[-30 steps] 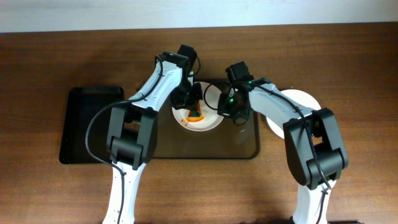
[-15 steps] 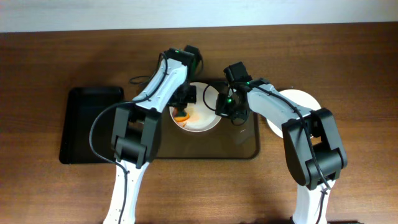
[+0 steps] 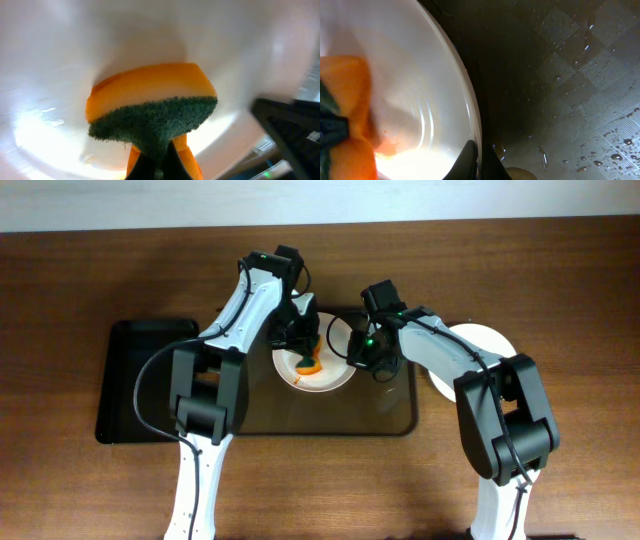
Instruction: Clean dirty plates on tray and stack at the side
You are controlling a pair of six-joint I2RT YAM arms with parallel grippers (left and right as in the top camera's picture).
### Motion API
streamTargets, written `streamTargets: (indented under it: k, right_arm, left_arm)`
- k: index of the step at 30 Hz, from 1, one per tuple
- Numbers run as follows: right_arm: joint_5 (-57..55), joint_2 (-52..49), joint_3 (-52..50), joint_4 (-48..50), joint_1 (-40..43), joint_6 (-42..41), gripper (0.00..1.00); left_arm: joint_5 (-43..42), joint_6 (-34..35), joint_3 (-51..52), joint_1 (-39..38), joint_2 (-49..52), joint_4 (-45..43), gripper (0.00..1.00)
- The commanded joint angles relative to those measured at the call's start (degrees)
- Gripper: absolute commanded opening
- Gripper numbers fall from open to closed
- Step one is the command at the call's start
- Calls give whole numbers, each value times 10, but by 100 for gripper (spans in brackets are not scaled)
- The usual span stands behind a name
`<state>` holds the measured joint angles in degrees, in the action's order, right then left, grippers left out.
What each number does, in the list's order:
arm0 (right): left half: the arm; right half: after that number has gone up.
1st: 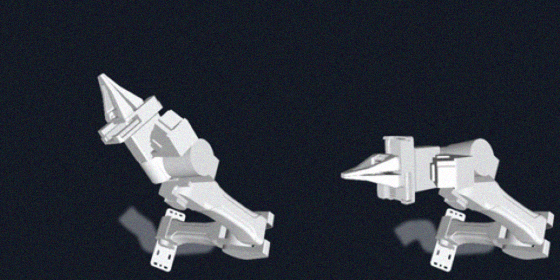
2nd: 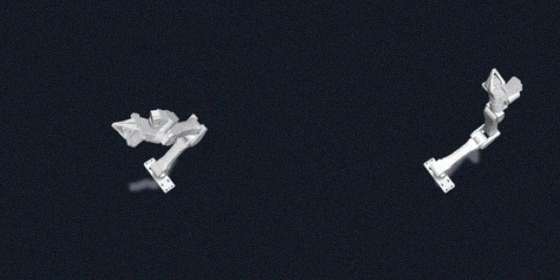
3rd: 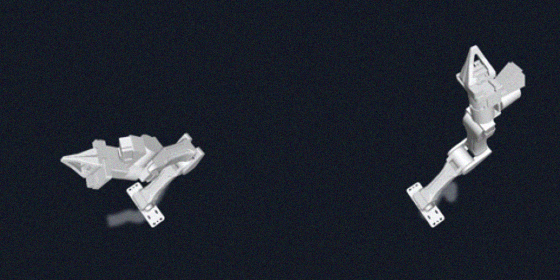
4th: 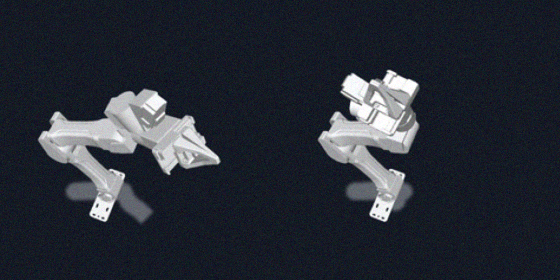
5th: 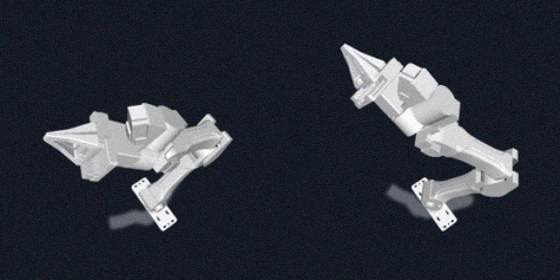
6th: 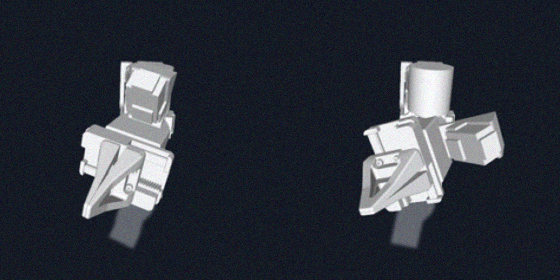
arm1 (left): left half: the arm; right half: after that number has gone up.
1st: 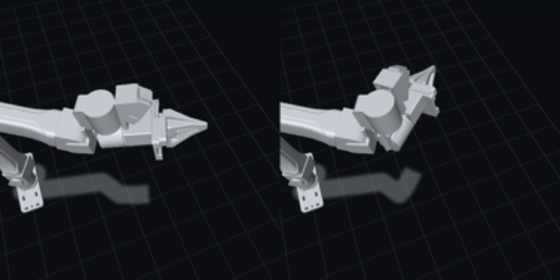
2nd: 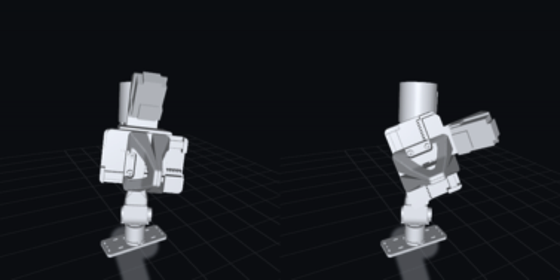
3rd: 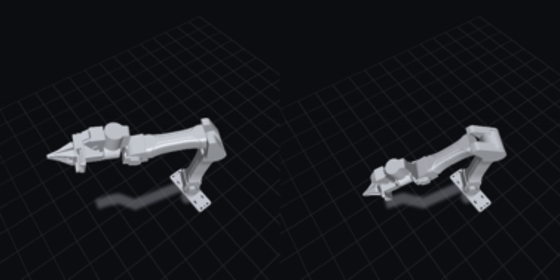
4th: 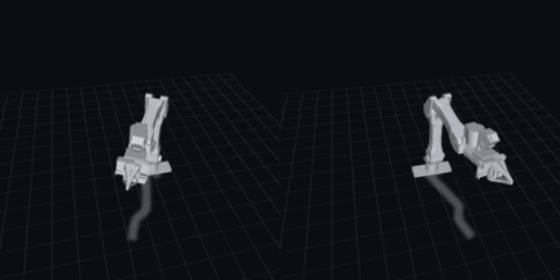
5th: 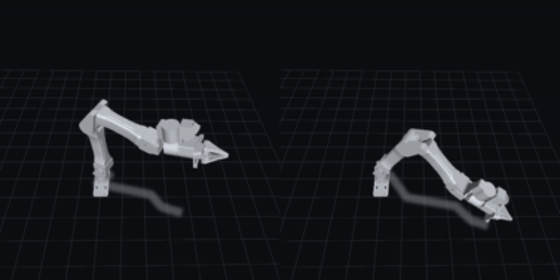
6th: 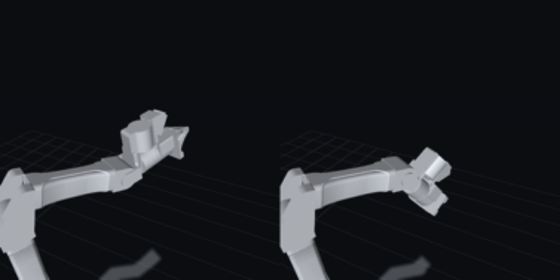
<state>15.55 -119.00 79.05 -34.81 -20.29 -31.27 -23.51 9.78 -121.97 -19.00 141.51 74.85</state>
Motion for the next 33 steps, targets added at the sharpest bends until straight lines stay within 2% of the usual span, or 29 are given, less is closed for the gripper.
streamTargets:
  k: [1,2,4,8,10,12,13,14,16,17,18,20,23,24,28,32,33]
  right_arm:
    - [-25,-32,-35,-19,-3,9,4]
    - [-25,-32,-35,-18,-3,9,4]
    - [-25,-32,-35,-18,-3,9,4]
    - [-25,-32,-35,-18,-3,9,4]
    - [-25,-32,-35,-18,-3,10,4]
    - [-26,-32,-35,-17,-3,10,4]
    - [-27,-32,-35,-17,-3,10,4]
    - [-27,-31,-34,-16,-2,10,4]
    - [3,10,-22,-30,9,49,4]
    - [3,45,-19,-42,13,59,4]
    - [-15,87,-19,-56,18,62,4]
    - [-118,202,-19,-116,18,69,4]
    - [-260,296,-19,-188,-8,68,4]
    - [-346,320,-19,-215,-35,47,4]
    - [-714,331,-19,-252,-195,18,4]
    - [-1012,331,-19,-250,-331,21,4]
    - [-1046,331,-19,-249,-347,21,4]
  left_arm:
    - [-66,-30,0,-3,13,-14,0]
    - [-61,-30,0,-6,13,-10,0]
    - [10,-2,3,-19,13,-6,0]
    - [268,177,3,-18,13,-32,0]
    - [339,189,-14,-19,13,-31,0]
    - [346,188,-129,-15,12,41,0]
    - [345,152,-240,-12,12,109,0]
    - [345,141,-309,-13,12,150,0]
    - [340,120,-452,-8,12,219,0]
    - [300,89,-473,0,8,219,0]
    - [272,89,-478,11,4,219,0]
    - [211,81,-477,36,3,219,0]
    - [211,81,-476,55,3,219,0]
    - [211,81,-476,58,3,219,0]
    - [211,72,-465,58,6,219,0]
    - [211,73,-436,58,6,219,0]
    - [207,73,-436,58,6,219,0]
